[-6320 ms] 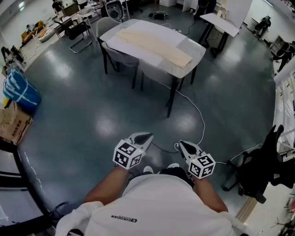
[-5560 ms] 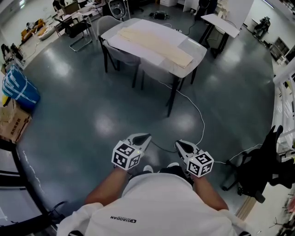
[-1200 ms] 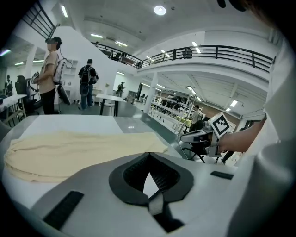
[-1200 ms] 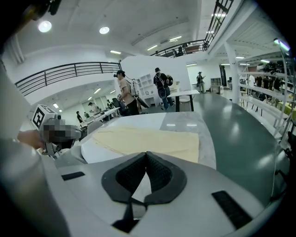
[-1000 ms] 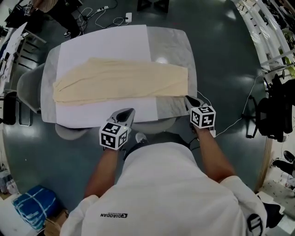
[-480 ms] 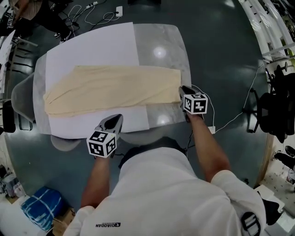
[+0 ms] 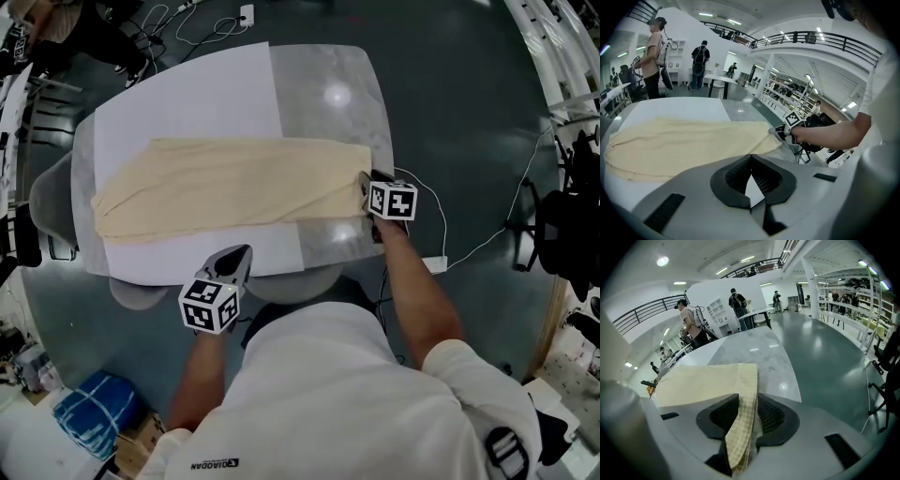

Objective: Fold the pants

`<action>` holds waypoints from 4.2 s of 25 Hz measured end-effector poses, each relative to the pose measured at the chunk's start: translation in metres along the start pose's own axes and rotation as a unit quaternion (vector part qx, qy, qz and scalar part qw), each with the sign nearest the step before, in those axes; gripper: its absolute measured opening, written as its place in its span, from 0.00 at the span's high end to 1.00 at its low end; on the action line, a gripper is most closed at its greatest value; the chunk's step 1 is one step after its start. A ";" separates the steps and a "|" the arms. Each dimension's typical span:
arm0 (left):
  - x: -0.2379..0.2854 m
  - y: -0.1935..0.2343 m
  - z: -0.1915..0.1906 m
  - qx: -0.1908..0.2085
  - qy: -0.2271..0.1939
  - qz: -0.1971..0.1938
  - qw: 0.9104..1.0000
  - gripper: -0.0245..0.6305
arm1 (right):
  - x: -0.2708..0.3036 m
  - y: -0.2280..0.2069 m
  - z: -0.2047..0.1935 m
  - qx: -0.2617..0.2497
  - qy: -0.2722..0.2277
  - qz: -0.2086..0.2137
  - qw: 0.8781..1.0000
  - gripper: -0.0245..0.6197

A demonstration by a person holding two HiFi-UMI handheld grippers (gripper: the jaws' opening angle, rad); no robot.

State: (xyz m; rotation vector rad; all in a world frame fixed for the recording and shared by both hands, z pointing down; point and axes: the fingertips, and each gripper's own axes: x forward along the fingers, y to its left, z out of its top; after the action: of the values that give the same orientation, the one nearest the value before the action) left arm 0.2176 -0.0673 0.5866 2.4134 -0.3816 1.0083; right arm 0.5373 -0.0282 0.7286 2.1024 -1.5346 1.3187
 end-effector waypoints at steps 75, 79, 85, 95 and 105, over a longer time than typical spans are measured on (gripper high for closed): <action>-0.243 0.269 -0.030 0.018 -0.157 0.013 0.987 0.92 | -0.062 0.458 0.075 -0.117 -0.129 0.102 0.979 0.89; -0.270 0.307 -0.044 0.023 -0.159 0.013 0.987 0.92 | -0.048 0.509 0.076 -0.116 -0.132 0.106 0.979 0.89; -0.296 0.353 -0.057 0.003 -0.164 0.029 0.986 0.92 | -0.030 0.588 0.082 -0.134 -0.130 0.132 0.974 0.89; -0.322 0.395 -0.071 -0.036 -0.190 0.055 0.979 0.92 | 0.020 0.707 0.079 -0.167 -0.093 0.188 0.964 0.89; -0.351 0.439 -0.106 -0.081 -0.189 0.090 0.974 0.92 | 0.094 0.814 0.039 -0.221 -0.038 0.209 0.952 0.89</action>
State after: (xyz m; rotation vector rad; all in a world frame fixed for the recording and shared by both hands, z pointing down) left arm -0.2746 -0.3557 0.5426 2.4470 -0.7952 0.5534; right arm -0.1287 -0.4625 0.5258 1.6219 -2.1569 0.8850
